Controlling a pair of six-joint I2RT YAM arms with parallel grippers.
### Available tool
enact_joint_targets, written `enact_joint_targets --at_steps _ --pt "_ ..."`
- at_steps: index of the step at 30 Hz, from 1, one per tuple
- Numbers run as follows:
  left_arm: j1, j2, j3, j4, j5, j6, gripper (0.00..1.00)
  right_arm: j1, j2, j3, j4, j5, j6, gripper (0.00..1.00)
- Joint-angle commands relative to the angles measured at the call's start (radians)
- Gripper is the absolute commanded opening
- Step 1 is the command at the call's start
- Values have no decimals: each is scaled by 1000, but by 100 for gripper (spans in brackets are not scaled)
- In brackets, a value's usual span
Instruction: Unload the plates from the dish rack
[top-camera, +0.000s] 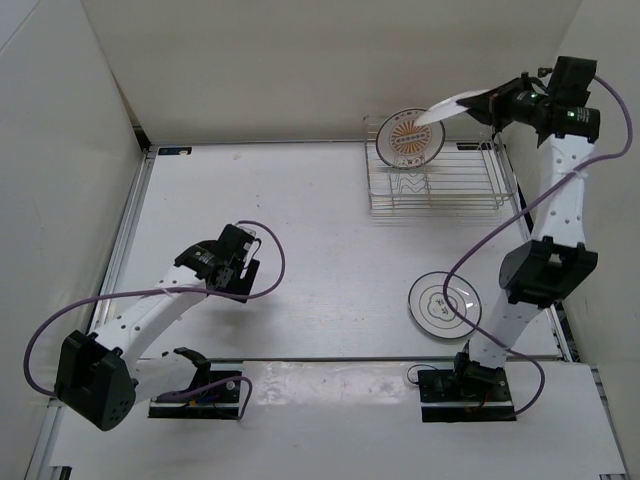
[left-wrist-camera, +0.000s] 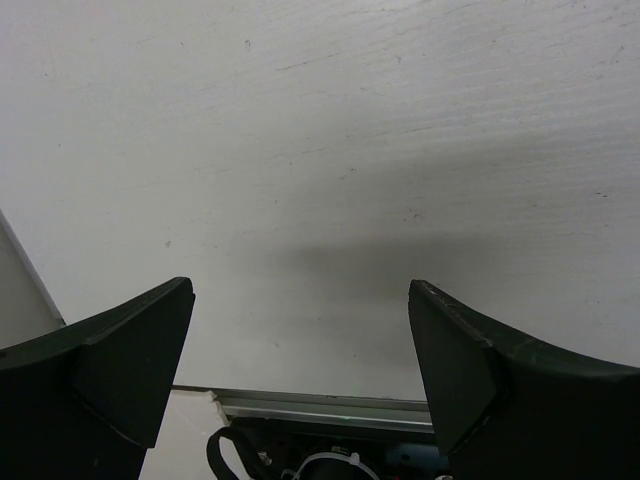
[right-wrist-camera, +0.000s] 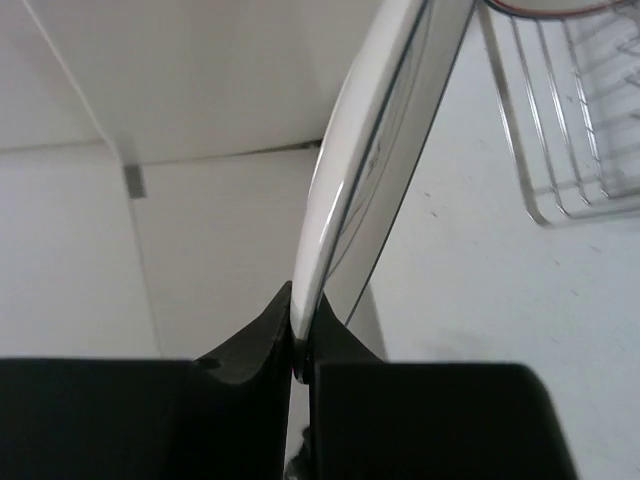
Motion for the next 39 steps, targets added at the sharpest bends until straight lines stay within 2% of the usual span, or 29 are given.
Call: enact_joint_targets --at_steps 1,2,4,6,7,9,10,14,18,24,29,39 --pt "-6 -37 -19 21 14 -15 100 17 -163 -36 -343 61 -309 0" --pt "-6 -37 -22 21 16 -13 100 35 -231 -76 -379 150 -378 0" --pt "-9 -37 -28 27 22 -18 100 47 -329 -228 -477 206 -411 0" --pt "-9 -41 -31 32 25 -23 100 66 -422 -302 -560 321 -458 0" --pt "-9 -38 -34 31 31 -24 100 69 -440 -316 -665 342 -481 0" --pt "-12 -42 -34 40 46 -29 100 77 -486 -370 -727 424 -515 0" --pt "-10 -41 -40 46 46 -38 100 81 -498 -405 -812 462 -534 0" --pt "-13 -44 -54 47 85 -61 100 87 -547 -449 -930 576 -592 0" --pt "-32 -54 -71 49 82 -63 100 92 -601 -605 -933 634 -656 0" --pt "-72 -68 -80 35 39 -53 100 118 -601 -816 -931 662 -661 0" --pt "-116 -70 -86 28 10 -44 100 141 -560 -860 -930 735 -693 0" --pt "-119 -102 -109 24 14 -56 100 179 -451 -894 -901 783 -707 0"
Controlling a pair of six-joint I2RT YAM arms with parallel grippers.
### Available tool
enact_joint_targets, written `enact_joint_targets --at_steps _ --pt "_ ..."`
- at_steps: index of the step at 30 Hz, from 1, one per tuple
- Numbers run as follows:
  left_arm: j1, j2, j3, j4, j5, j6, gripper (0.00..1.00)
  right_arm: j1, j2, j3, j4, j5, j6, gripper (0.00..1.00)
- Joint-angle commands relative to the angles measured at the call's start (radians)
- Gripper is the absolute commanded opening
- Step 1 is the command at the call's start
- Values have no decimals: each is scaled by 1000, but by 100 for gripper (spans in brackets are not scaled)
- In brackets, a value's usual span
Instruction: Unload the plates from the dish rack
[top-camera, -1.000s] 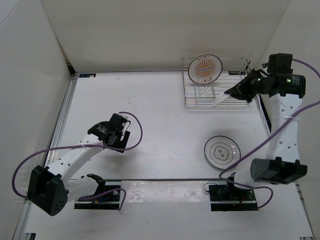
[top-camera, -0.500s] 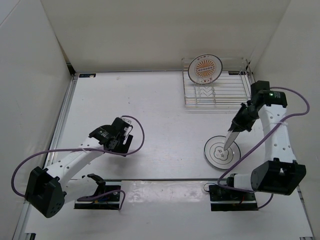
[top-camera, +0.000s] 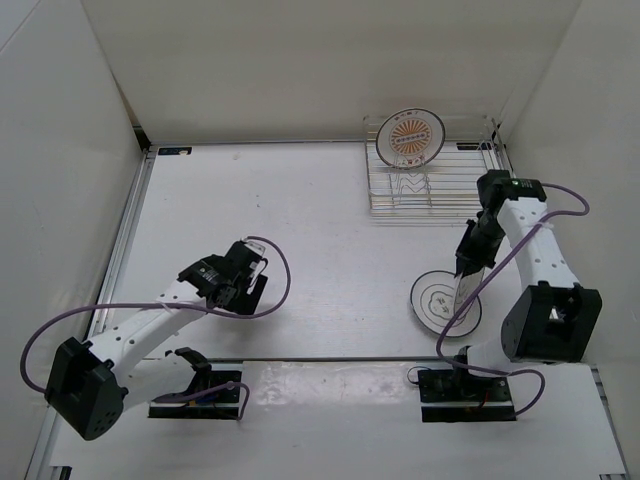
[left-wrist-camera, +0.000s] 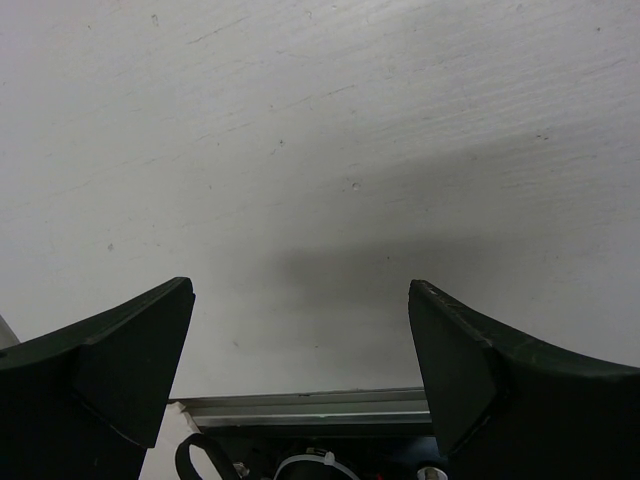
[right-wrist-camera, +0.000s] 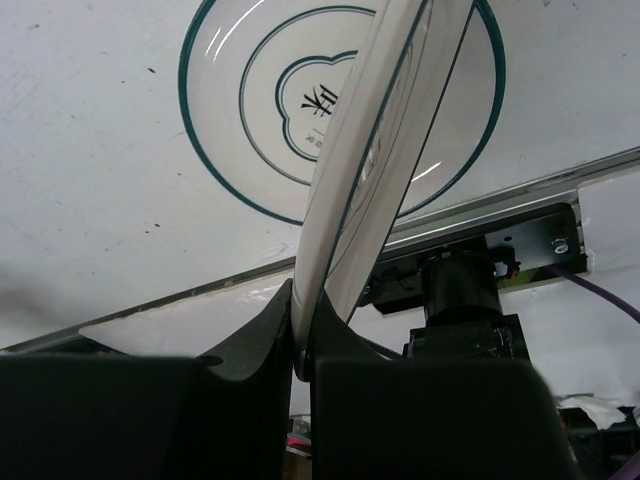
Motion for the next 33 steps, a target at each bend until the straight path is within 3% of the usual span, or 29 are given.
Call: enact_joint_targets --at_steps 1,10,23,31,33 --pt "-4 -34 -11 -7 -20 -5 100 13 22 -5 -266 42 -17 0" --pt "-28 -37 -14 0 -54 2 100 74 105 -54 -194 45 6 0" --pt "-30 -39 -30 13 -58 5 100 151 201 -99 -103 16 60 22" --pt "-32 -36 -25 4 -63 12 100 155 358 68 -118 59 52 28" --pt "-32 -39 -27 0 -68 9 100 160 384 91 -129 76 57 34"
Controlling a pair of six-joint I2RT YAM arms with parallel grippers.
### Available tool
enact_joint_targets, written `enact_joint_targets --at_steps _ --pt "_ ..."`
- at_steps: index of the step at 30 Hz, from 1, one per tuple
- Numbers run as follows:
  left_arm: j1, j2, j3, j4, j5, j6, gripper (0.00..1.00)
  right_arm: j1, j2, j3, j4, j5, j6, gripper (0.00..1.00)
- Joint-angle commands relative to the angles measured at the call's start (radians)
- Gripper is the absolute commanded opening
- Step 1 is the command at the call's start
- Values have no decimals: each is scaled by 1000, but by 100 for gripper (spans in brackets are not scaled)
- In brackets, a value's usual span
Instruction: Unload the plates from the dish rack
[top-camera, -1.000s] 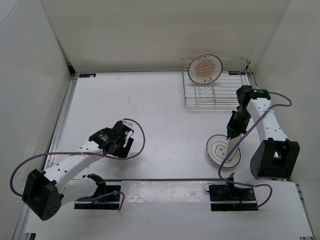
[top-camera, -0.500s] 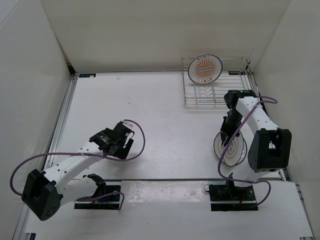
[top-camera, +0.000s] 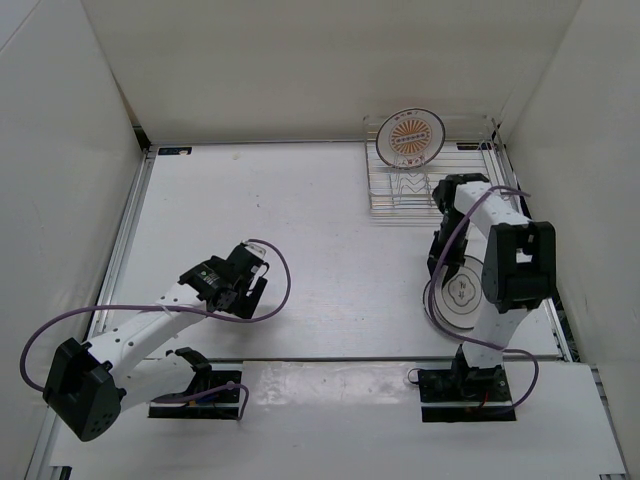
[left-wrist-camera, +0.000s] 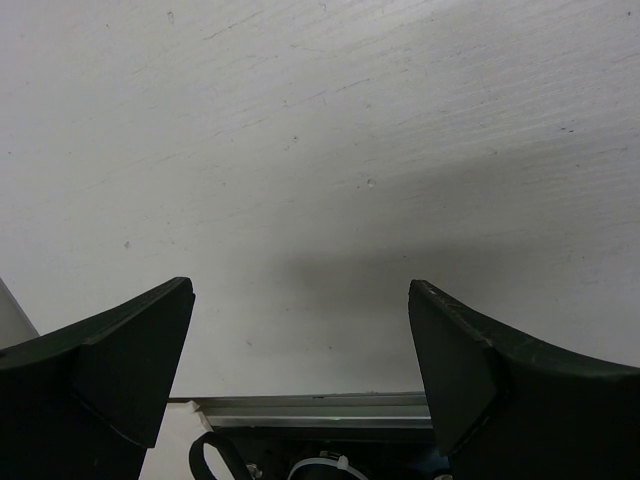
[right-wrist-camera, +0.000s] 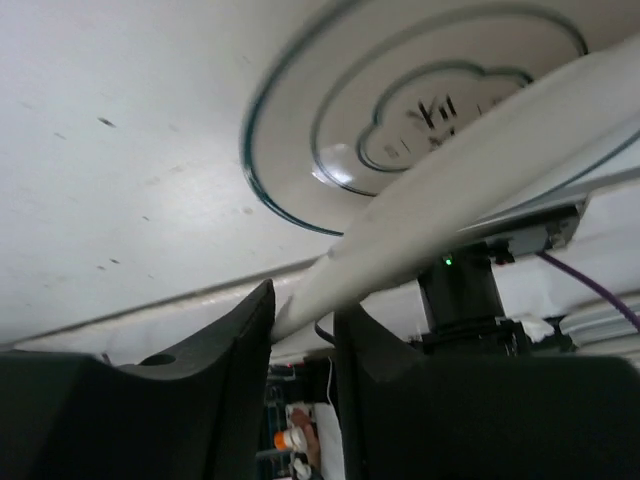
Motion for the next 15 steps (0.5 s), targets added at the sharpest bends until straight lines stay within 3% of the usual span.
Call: enact_joint_targets --at_steps 1,4,15 --pt "-4 -21 0 -3 -22 3 100 2 16 87 -138 40 11 34" --pt "-6 -20 3 -12 -33 3 100 4 17 112 -138 37 8 47" --pt "-6 -12 3 -14 -33 6 100 2 -58 89 -167 6 -20 50"
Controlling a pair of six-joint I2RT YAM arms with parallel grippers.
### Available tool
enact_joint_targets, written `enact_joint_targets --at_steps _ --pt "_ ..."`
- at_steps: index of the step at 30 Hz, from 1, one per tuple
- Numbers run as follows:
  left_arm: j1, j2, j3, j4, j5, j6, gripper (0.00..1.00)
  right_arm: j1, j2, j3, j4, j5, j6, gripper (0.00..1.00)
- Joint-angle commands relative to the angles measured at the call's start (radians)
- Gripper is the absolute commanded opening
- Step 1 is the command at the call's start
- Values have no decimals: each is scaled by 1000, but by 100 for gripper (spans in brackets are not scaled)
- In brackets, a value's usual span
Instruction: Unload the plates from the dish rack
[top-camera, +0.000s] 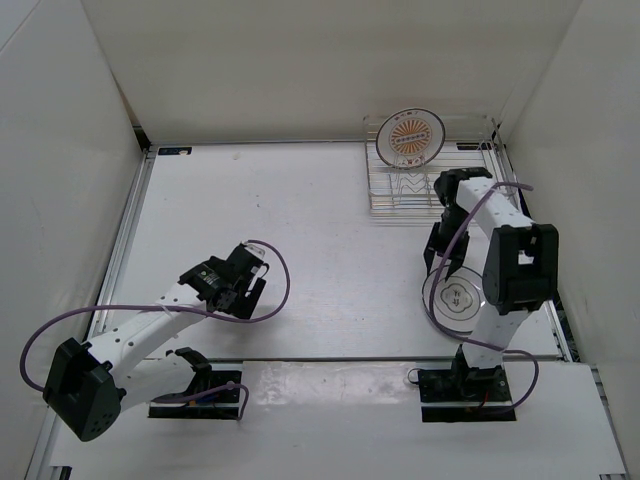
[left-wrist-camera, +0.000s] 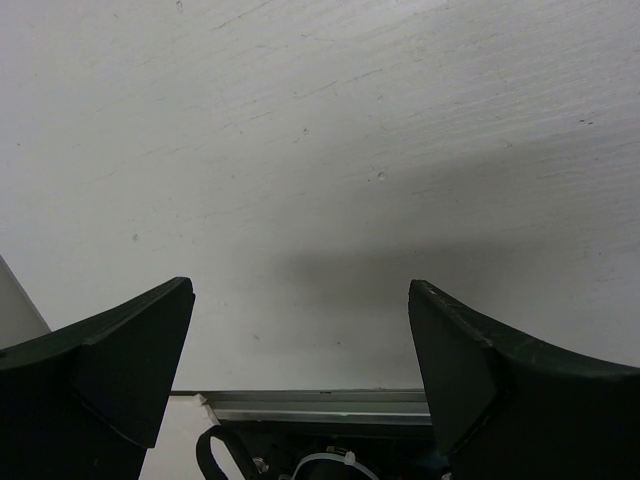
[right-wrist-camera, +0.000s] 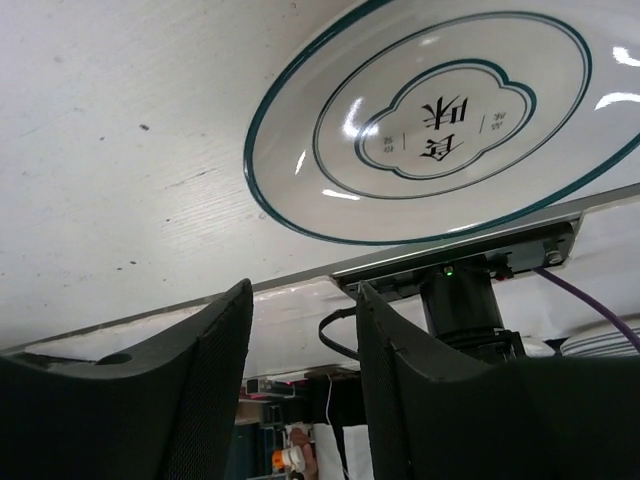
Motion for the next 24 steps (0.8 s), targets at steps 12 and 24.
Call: enact_joint_targets --at_steps 12,24 --pt "-4 -6 3 8 3 -2 100 2 -88 -64 21 -182 -47 0" --pt "-6 -6 13 -15 -23 12 100 -2 -17 125 191 -341 -47 16"
